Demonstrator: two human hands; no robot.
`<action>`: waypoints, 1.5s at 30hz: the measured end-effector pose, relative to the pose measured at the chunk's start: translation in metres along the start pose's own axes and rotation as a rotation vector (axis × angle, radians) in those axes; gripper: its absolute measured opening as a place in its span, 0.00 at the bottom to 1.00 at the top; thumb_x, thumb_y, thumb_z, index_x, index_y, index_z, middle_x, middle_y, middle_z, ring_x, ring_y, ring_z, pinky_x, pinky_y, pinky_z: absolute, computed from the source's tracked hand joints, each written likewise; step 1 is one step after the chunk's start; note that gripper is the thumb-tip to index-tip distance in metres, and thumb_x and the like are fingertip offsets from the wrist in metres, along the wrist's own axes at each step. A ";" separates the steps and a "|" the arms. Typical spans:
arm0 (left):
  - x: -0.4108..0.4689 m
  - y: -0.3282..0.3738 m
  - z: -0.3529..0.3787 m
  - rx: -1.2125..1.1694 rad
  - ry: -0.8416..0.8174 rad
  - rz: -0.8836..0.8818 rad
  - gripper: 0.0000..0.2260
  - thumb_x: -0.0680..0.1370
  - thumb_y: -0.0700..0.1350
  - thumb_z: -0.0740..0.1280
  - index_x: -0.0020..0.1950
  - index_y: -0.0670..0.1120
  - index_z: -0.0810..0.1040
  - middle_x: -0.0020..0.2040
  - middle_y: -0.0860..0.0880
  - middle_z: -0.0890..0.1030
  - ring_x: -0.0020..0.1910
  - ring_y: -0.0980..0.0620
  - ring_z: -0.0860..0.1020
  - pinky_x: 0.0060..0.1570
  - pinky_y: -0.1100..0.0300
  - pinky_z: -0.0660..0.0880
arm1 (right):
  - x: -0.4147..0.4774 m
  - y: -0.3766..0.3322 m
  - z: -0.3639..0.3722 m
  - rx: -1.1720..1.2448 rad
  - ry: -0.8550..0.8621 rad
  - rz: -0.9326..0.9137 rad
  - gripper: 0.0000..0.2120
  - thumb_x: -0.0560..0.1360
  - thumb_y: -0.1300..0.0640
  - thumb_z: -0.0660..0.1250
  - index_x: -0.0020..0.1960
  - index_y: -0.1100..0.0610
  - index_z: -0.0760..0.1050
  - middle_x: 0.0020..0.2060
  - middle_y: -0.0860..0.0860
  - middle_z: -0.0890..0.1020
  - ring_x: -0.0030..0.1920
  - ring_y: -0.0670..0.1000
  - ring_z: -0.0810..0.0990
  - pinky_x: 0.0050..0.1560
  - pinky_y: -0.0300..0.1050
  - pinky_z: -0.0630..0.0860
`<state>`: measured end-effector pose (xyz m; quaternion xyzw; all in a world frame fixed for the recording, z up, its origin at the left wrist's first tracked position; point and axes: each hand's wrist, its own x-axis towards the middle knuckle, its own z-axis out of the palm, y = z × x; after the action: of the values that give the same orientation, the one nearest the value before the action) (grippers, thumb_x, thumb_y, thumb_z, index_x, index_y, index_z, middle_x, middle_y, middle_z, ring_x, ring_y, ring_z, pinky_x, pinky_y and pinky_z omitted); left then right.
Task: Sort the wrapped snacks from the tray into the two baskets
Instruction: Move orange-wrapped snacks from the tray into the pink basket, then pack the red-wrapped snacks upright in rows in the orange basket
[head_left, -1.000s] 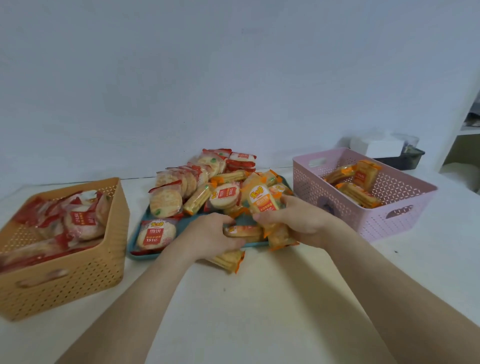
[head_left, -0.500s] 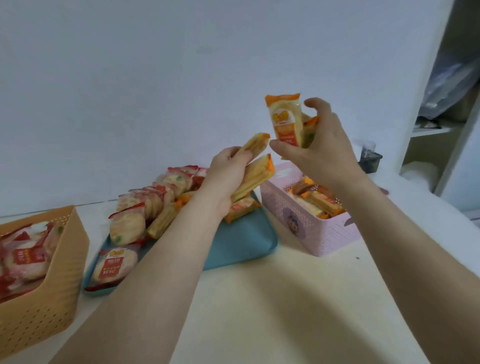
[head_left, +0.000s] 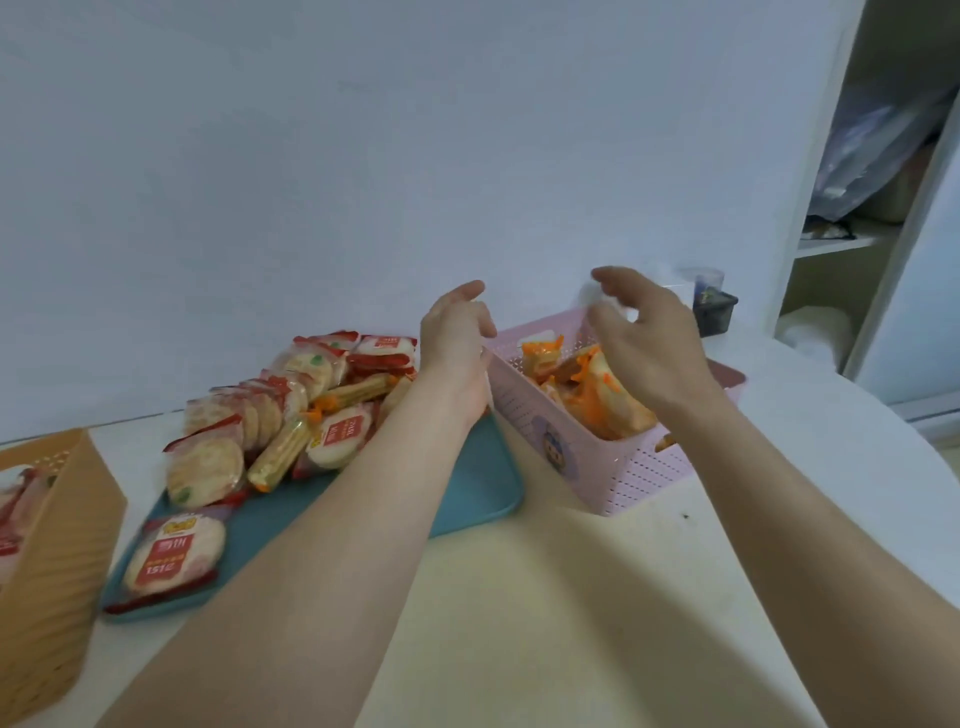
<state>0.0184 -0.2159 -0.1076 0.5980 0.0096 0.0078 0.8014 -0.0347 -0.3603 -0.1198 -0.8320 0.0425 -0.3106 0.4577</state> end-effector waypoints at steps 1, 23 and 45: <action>-0.002 0.001 -0.004 0.090 -0.019 0.043 0.23 0.69 0.28 0.55 0.54 0.48 0.78 0.60 0.45 0.76 0.61 0.49 0.72 0.58 0.54 0.72 | -0.001 -0.001 0.003 -0.062 -0.116 -0.035 0.18 0.77 0.54 0.61 0.67 0.50 0.73 0.62 0.48 0.78 0.60 0.48 0.76 0.63 0.44 0.71; -0.123 0.068 -0.279 1.643 0.051 0.275 0.17 0.77 0.57 0.65 0.65 0.58 0.72 0.66 0.58 0.72 0.63 0.59 0.65 0.57 0.64 0.59 | -0.105 -0.087 0.202 -0.125 -0.951 -0.465 0.21 0.74 0.53 0.69 0.66 0.51 0.74 0.60 0.49 0.79 0.58 0.49 0.77 0.60 0.43 0.72; -0.141 0.042 -0.319 1.580 0.092 0.991 0.14 0.64 0.33 0.56 0.41 0.42 0.79 0.39 0.48 0.76 0.40 0.50 0.70 0.39 0.62 0.67 | -0.127 -0.119 0.244 0.451 -0.839 0.091 0.13 0.77 0.48 0.65 0.61 0.47 0.76 0.51 0.49 0.81 0.53 0.49 0.80 0.51 0.42 0.74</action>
<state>-0.1308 0.0981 -0.1568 0.9045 -0.2124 0.3638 0.0664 -0.0268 -0.0674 -0.1817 -0.7627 -0.1781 0.0712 0.6177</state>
